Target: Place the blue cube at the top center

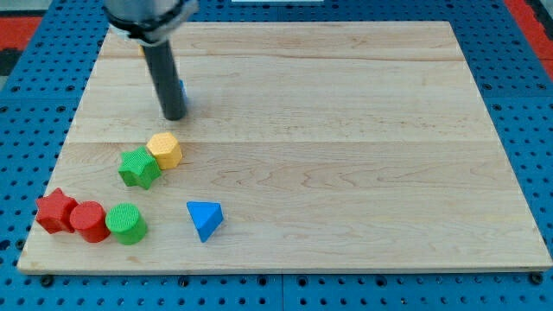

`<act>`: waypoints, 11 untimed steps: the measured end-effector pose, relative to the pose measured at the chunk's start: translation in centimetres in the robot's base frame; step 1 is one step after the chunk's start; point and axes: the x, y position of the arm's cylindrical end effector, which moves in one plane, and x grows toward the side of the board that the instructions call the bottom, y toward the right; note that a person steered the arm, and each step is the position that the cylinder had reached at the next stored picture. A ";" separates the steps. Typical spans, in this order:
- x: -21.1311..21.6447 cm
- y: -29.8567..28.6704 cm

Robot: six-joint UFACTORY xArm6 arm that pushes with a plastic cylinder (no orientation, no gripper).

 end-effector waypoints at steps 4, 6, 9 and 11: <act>-6.8 7.4; -3.0 13.6; -4.7 10.5; -9.9 12.6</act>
